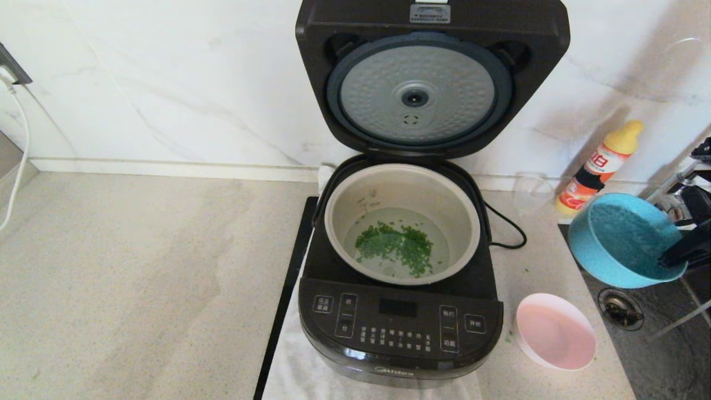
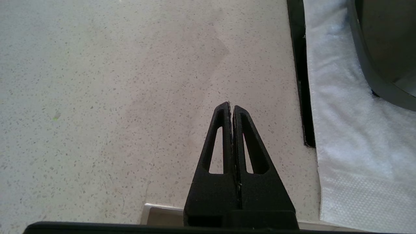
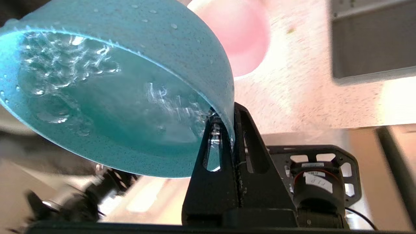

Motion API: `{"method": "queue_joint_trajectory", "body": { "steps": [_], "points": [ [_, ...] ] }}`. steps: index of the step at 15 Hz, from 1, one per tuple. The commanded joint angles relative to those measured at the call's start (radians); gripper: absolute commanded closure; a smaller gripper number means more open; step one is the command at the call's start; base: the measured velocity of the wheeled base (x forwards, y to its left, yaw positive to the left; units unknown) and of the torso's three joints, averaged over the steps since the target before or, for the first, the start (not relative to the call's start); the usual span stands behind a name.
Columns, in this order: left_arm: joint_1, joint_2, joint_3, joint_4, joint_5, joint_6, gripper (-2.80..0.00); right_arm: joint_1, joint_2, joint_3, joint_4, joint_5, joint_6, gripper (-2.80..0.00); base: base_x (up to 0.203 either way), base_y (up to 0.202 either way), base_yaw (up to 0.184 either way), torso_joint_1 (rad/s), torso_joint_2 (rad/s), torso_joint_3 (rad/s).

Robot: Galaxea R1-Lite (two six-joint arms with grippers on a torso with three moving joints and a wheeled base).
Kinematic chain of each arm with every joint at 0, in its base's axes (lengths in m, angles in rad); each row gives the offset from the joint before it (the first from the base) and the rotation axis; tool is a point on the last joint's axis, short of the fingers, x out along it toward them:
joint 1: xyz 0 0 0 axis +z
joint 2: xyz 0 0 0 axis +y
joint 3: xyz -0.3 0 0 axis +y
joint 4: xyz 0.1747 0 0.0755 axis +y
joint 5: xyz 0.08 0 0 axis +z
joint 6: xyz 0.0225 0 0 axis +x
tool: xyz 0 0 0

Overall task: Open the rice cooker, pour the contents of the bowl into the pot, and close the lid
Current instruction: Pour the water from the bowl into the rice cooker

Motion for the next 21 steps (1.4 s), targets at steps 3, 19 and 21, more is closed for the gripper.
{"method": "queue_joint_trajectory", "body": {
  "steps": [3,19,21],
  "points": [
    [0.0,-0.003,0.0,0.001,0.001,0.0,0.0,0.245,-0.03,-0.053,0.025,-0.093,0.082,0.0,0.0,0.0,0.0,0.0,0.0,0.0],
    [0.0,-0.003,0.0,0.001,0.0,0.0,0.0,0.681,0.061,-0.129,-0.007,-0.236,0.198,0.0,0.0,0.0,0.0,0.0,0.0,0.0],
    [0.0,-0.003,0.001,0.001,0.0,0.0,0.0,0.706,0.061,-0.133,-0.017,-0.236,0.2,0.0,0.0,0.0,0.0,0.0,0.0,0.0]
  ]
}}
